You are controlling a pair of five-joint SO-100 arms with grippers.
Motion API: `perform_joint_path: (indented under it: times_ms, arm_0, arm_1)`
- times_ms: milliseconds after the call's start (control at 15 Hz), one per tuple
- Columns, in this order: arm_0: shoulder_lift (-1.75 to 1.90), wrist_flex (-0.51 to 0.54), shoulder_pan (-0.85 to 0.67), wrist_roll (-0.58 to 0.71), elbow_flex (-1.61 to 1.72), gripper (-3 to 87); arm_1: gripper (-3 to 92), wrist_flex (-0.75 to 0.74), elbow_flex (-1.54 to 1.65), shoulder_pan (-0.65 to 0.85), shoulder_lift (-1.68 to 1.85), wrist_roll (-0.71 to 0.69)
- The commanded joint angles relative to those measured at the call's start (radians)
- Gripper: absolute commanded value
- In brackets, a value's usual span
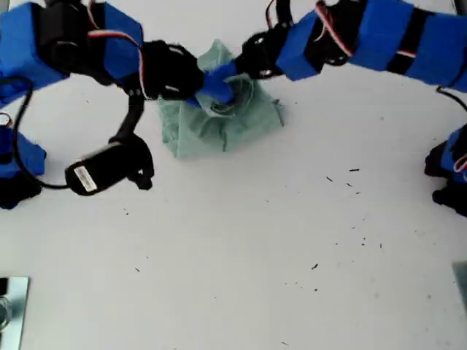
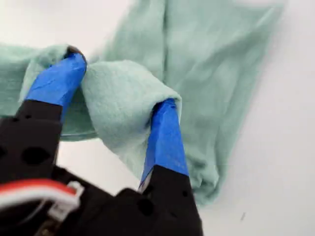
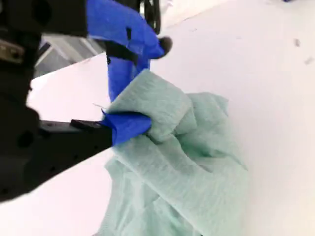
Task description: Fold t shirt
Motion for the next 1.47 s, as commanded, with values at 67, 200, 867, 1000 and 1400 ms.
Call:
perform_joint_path:
  times_ms: [67,200,867,1000,1400]
  arm_0:
    - [0.546,-0.245,-0.184,-0.04,0.561,24.9]
    - [0.865,-0.367,-0.256,-0.038,0.904,22.3]
    - [1.689,-0.362,0.037,-0.195,1.7,2.3]
    - [1.924,-0.305,0.124,-0.262,1.855,4.5]
    - [1.928,-0.287,0.221,-0.192,1.985,8.5]
  arm_1:
    - [20.5,-0.091,0.075,0.098,0.209,0.025]
    - [17.1,-0.166,0.35,0.144,0.405,0.097]
    - [2.1,0.272,1.425,0.032,1.654,0.318]
    - [2.1,0.42,1.649,-0.064,1.913,0.459]
    - [4.5,0.485,1.793,-0.023,1.913,0.037]
